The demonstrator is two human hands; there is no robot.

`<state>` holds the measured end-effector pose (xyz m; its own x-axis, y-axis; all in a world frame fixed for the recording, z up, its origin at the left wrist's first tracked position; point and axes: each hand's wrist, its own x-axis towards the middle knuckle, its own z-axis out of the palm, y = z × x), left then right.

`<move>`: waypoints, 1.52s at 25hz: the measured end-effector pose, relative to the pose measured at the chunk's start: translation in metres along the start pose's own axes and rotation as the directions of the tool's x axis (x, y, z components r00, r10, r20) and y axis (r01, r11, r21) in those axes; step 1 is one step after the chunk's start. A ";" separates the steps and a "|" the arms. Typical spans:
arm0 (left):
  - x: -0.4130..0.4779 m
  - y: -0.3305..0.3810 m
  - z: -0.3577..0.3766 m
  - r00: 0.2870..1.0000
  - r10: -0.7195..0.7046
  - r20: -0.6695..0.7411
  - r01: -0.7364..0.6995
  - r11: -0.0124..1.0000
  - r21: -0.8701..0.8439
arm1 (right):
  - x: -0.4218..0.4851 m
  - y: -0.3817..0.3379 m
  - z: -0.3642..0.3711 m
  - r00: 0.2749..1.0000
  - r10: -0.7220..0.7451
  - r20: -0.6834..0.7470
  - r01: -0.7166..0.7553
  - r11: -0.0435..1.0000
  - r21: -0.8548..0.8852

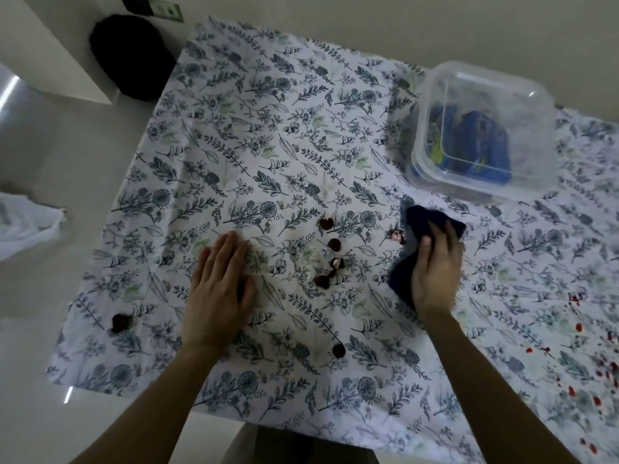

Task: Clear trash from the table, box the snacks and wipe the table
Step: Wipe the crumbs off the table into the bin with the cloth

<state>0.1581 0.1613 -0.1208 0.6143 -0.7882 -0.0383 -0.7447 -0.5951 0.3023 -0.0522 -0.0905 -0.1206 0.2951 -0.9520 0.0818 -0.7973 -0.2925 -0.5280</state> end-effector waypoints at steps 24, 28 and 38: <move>-0.003 -0.002 -0.001 1.000 -0.013 -0.007 0.013 1.000 0.009 | -0.114 0.054 -0.061 0.882 -0.304 0.360 0.395 0.893 -0.214; -0.003 -0.002 0.001 1.000 -0.017 -0.022 0.017 1.000 -0.002 | -0.127 0.049 -0.054 0.824 -0.391 0.410 0.509 0.829 -0.232; -0.033 0.004 0.009 0.978 -0.172 -0.119 0.166 0.984 -0.061 | -0.128 -0.049 0.017 0.971 -0.076 0.228 0.109 0.984 -0.139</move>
<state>0.1326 0.1834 -0.1273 0.7599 -0.6497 0.0238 -0.6152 -0.7067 0.3495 -0.0418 0.0474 -0.1200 0.4668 -0.8813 -0.0732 -0.8255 -0.4045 -0.3936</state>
